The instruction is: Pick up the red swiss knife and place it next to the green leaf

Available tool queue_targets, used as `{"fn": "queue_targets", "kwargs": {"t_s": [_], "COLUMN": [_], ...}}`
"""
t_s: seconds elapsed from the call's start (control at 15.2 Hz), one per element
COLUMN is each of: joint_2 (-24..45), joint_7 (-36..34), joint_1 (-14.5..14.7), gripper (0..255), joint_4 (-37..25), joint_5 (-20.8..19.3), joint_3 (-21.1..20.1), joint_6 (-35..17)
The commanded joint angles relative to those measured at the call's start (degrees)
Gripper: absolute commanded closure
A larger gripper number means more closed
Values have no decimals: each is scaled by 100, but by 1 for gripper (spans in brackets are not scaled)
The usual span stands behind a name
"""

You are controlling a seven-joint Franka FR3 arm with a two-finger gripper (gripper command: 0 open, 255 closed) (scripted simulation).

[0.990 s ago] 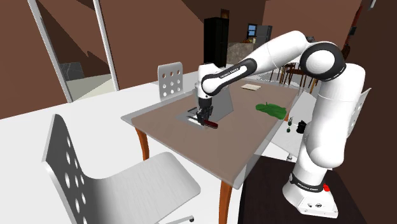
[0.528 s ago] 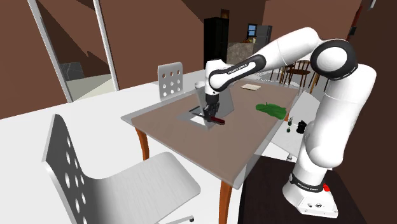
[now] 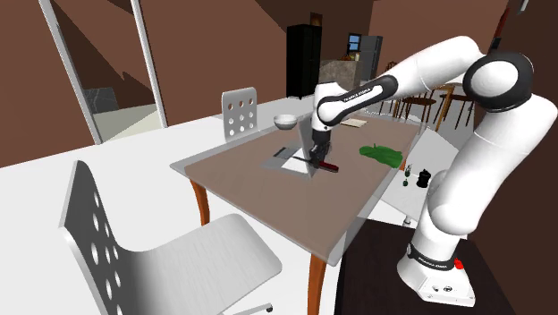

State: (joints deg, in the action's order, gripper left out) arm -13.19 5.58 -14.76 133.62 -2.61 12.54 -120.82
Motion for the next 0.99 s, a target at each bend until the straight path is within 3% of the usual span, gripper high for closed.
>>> {"fn": "queue_targets", "kwargs": {"t_s": [0.0, 0.92], "joint_2": [-217, -1176], "joint_7": [244, 1948], "joint_1": [-154, -1196], "gripper": [255, 255], "joint_4": [203, 866], "joint_5": [-104, -914], "joint_3": [175, 1398], "joint_6": [7, 182]}}
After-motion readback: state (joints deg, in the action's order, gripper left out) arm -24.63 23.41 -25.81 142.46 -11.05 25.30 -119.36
